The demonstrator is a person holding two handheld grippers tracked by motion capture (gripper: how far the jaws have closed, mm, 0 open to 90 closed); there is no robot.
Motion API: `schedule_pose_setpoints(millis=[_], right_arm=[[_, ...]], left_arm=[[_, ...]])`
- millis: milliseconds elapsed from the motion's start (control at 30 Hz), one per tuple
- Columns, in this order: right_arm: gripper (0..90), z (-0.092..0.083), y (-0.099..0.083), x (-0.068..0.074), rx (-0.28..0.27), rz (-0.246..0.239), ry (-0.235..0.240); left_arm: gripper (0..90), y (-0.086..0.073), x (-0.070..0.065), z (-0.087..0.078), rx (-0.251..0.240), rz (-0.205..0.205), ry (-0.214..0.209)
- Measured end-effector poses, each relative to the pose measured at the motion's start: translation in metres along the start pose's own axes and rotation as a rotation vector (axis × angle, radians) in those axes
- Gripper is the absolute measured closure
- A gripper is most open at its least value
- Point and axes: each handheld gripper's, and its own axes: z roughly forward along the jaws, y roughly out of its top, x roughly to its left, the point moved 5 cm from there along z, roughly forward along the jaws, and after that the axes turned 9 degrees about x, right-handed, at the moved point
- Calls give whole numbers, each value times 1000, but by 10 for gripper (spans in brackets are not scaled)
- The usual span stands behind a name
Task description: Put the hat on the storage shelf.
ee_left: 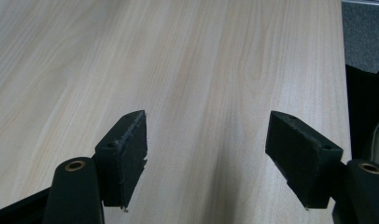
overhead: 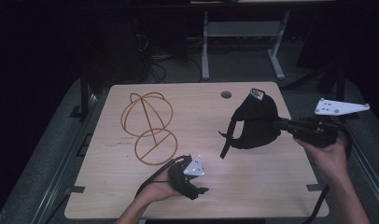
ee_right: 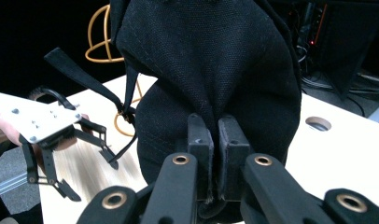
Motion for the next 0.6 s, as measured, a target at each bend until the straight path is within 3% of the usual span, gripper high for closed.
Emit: schedule_pose_setpoints(millis=[600], right_arm=[[858,32,41,15,7,-54,57]], left_arm=[[285,-2,-1,3,8,8,-1]])
